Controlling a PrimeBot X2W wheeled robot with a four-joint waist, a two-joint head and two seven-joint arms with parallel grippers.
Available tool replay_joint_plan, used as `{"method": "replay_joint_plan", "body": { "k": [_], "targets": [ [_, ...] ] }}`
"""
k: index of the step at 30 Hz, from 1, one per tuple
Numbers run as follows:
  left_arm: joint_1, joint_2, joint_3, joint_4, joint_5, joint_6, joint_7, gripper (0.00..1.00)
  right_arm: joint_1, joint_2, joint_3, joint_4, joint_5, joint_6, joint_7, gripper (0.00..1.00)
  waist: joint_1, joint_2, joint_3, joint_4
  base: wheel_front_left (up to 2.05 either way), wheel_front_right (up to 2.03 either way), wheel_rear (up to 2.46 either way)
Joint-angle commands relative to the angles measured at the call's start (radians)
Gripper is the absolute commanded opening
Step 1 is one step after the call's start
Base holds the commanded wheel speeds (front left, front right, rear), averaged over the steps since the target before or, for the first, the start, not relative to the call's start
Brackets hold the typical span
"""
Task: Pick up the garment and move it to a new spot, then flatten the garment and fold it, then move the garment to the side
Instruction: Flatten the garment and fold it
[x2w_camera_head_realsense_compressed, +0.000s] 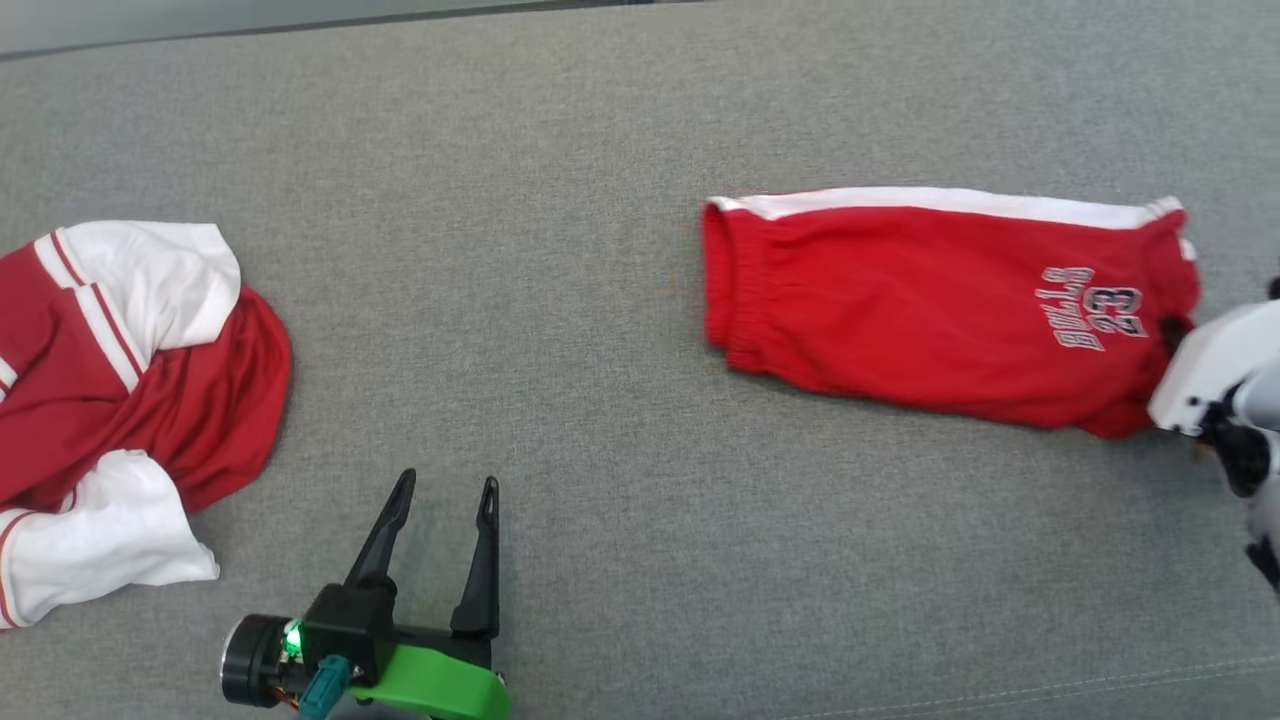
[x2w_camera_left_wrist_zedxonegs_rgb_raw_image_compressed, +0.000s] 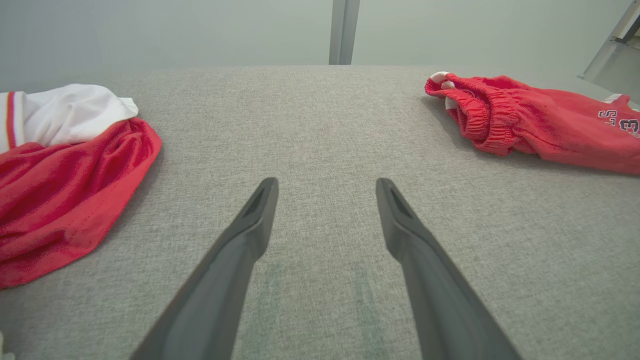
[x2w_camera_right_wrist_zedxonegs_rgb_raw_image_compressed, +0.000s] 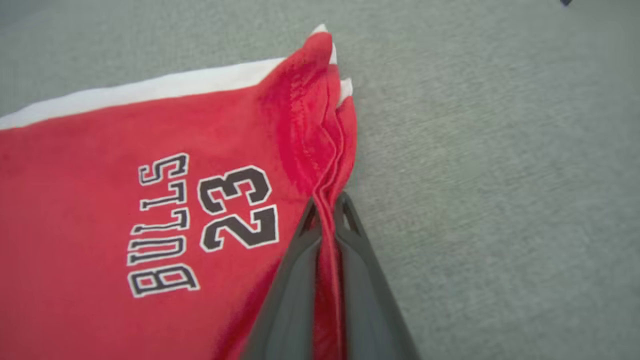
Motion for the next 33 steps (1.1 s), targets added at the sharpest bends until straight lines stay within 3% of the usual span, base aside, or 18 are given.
{"method": "replay_joint_plan", "body": {
  "k": [1,4,7,11,12,16,19,25,29,33],
  "targets": [
    [0.026,-0.002,0.003,0.001,0.002,-0.005,-0.003,1.0,0.017,-0.032,-0.029,0.019,-0.005,-0.003,-0.026,0.0,0.0,0.001,-0.033,-0.025,0.0,0.0,0.0],
    [0.037,-0.015,0.006,0.007,0.0,-0.012,-0.003,1.0,0.006,-0.087,-0.086,0.038,-0.016,-0.003,-0.081,0.0,0.0,0.001,-0.034,-0.005,0.0,0.0,0.0],
    [0.049,-0.024,0.006,0.025,-0.001,-0.018,-0.003,1.0,-0.013,-0.087,-0.095,-0.02,-0.034,-0.002,-0.125,0.0,0.0,0.001,-0.041,0.01,0.0,0.0,0.0],
    [0.059,-0.036,0.007,0.043,-0.003,-0.02,-0.003,1.0,0.065,0.017,-0.025,-0.231,0.023,-0.002,-0.084,0.0,0.0,0.001,-0.063,0.023,0.0,0.0,0.0],
    [0.064,-0.041,0.011,0.05,-0.003,-0.017,-0.003,1.0,0.12,0.041,0.02,-0.342,0.03,-0.003,-0.049,0.0,0.0,0.001,-0.069,0.023,0.0,0.0,0.0],
    [0.053,-0.048,0.009,0.077,0.009,-0.019,-0.003,1.0,0.184,0.151,0.067,-0.465,0.007,-0.002,-0.009,0.0,0.0,0.001,-0.072,0.02,0.0,0.0,0.0],
    [0.037,-0.052,0.003,0.097,0.016,-0.025,-0.003,1.0,0.191,0.228,0.055,-0.466,-0.051,-0.002,-0.019,0.0,0.0,0.001,-0.073,0.021,0.0,0.0,0.0],
    [0.032,-0.056,0.001,0.123,0.024,-0.029,-0.003,1.0,0.155,0.31,0.027,-0.428,-0.127,-0.002,-0.036,0.0,0.0,0.001,-0.077,0.031,0.0,0.0,0.0],
    [0.038,-0.059,-0.002,0.136,0.027,-0.033,-0.003,1.0,0.136,0.326,0.028,-0.383,-0.165,-0.002,-0.044,0.0,0.0,0.001,-0.079,0.039,0.0,0.0,0.0],
    [0.034,-0.061,-0.016,0.15,0.041,-0.035,-0.003,1.0,0.132,0.33,0.104,-0.348,-0.117,-0.002,-0.065,0.0,0.0,0.001,-0.084,0.049,0.0,0.0,0.0]
  ]
}}
